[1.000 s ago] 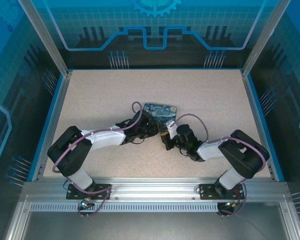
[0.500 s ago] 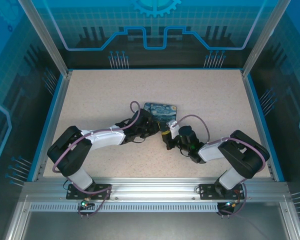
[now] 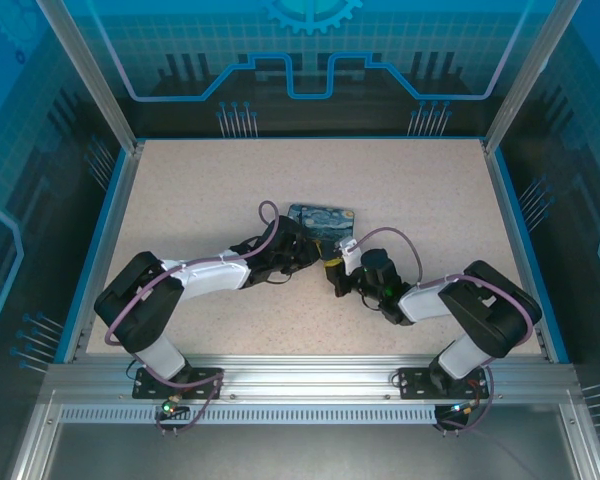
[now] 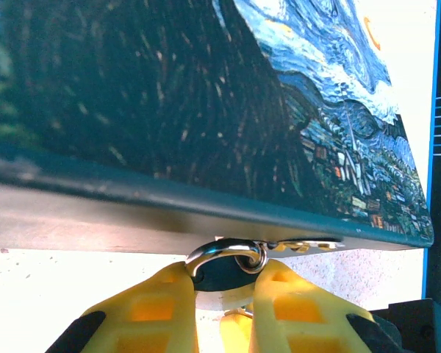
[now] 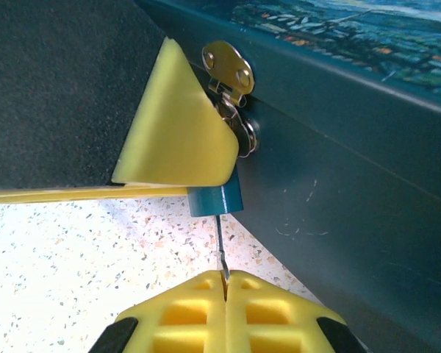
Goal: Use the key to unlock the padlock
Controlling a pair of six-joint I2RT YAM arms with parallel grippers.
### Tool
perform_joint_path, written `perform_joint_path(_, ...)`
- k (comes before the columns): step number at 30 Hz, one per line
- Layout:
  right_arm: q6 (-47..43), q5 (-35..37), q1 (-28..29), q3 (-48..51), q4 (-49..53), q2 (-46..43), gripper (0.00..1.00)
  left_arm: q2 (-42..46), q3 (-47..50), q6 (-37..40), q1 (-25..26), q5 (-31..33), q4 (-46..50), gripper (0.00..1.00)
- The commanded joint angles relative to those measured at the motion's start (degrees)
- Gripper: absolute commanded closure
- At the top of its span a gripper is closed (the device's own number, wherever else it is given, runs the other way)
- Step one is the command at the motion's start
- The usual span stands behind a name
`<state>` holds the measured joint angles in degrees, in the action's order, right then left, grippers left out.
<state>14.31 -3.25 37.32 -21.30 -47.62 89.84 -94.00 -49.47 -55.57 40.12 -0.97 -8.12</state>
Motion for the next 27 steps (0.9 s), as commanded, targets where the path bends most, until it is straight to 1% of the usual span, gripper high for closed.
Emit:
perform_joint_path(1,-1.89,-1.76,-0.47,-1.77,-4.65,-2.39,1.00,0.91,-1.19,-0.35,0.43,-4.13,-1.72,1.00)
perform_joint_path(6,-1.83,-3.14,-1.57,-2.23,-5.24,-2.33,1.00,0.76,-1.06,-0.26,0.45,-4.34,-1.72,1.00)
perform_joint_path(11,-2.09,-4.31,-1.43,-3.79,-4.42,-0.45,1.00,0.72,-0.88,-0.68,0.40,-4.64,-2.24,1.00)
perform_joint_path(16,-0.41,-4.39,-1.27,-3.44,-7.99,2.06,1.00,0.74,-0.73,-0.88,0.42,-4.57,-2.45,1.00)
perform_joint_path(21,0.49,-5.21,-1.51,-3.75,-9.23,1.83,1.00,0.72,-0.83,-0.98,0.40,-4.74,-2.59,1.00)
perform_joint_path(27,3.14,-8.96,-3.45,-3.65,-11.47,2.06,1.00,0.73,-1.00,-0.54,0.40,-4.89,-2.51,1.00)
